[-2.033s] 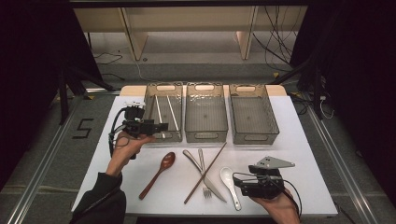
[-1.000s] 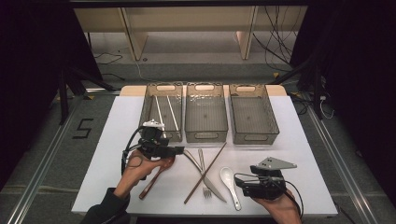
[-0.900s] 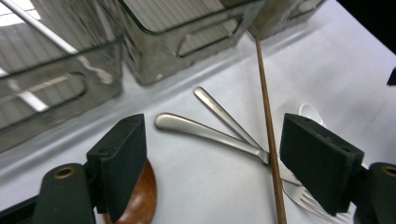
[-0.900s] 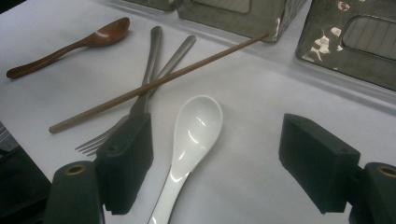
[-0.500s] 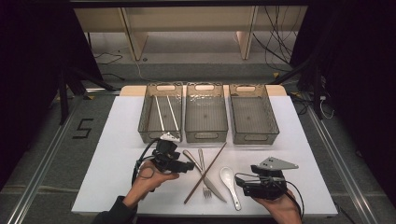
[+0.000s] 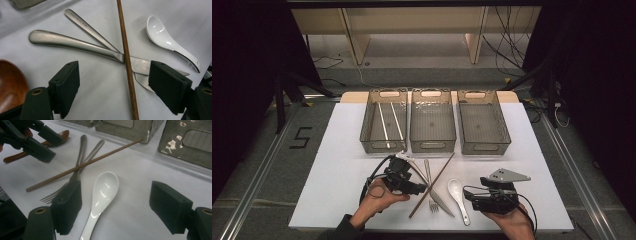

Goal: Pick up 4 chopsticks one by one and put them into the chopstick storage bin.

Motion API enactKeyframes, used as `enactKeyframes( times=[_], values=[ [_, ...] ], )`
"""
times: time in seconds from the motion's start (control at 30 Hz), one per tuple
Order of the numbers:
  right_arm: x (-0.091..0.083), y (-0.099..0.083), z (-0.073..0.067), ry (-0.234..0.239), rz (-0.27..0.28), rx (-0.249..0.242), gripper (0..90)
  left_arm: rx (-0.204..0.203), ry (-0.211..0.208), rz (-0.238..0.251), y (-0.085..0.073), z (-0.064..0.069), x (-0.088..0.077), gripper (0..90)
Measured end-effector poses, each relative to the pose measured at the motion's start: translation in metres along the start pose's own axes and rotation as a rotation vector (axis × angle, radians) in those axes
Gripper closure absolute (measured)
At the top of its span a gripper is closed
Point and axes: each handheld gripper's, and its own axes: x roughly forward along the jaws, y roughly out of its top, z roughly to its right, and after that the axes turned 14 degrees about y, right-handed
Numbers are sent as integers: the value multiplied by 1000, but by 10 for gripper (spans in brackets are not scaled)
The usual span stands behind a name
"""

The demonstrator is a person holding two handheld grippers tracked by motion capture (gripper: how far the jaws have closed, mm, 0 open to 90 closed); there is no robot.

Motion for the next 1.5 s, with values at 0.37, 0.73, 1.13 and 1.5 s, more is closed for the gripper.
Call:
enactKeyframes(
  times=[0.37,0.73,1.13,1.5],
  values=[
    [1,0,0,-1,-3,0,269,69,-3,-46,-4,18,12,346],
    [1,-1,0,3,-6,0,269,110,3,-68,-8,24,20,518],
    [2,-1,0,3,-8,1,270,154,37,-59,-9,30,22,636],
    [2,-1,0,3,-8,-3,272,183,68,-49,-10,30,22,756]
  ],
)
